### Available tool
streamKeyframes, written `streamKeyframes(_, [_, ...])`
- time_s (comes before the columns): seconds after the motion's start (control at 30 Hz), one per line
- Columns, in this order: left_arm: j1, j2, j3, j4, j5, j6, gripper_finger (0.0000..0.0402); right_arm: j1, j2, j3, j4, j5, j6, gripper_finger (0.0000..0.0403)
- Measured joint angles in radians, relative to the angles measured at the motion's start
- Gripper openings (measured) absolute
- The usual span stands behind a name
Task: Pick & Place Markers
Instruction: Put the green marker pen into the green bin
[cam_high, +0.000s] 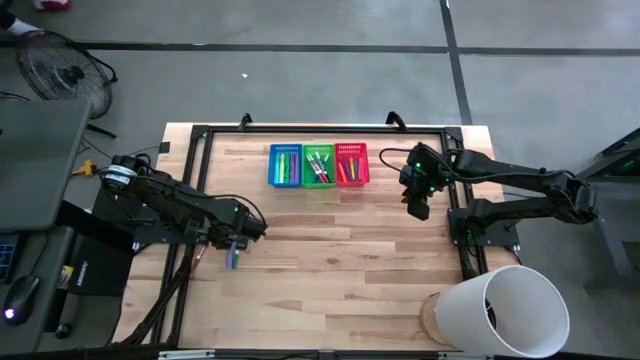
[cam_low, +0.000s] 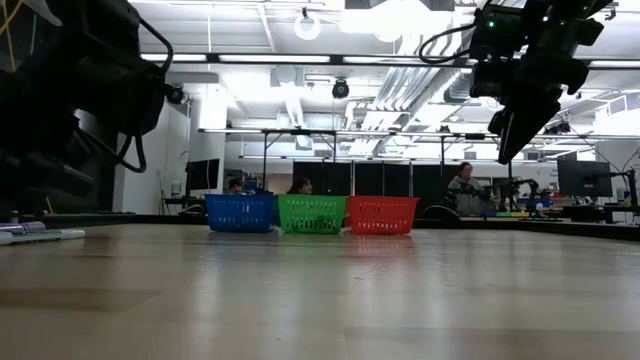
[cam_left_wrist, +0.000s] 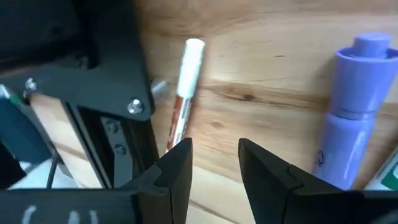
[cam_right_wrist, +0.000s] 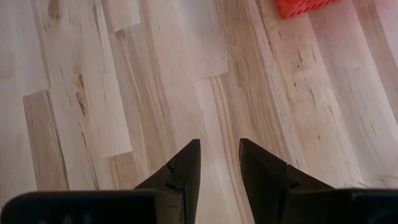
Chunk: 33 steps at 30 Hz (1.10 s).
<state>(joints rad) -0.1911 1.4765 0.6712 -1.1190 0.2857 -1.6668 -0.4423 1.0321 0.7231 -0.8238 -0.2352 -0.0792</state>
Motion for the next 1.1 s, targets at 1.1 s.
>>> streamKeyframes(1.1, [-0.183,-0.158,0.05,0.211,-0.202,-0.377,0.0126,0.0,0.0,0.0,0.0,-0.01,-0.007,0.0099])
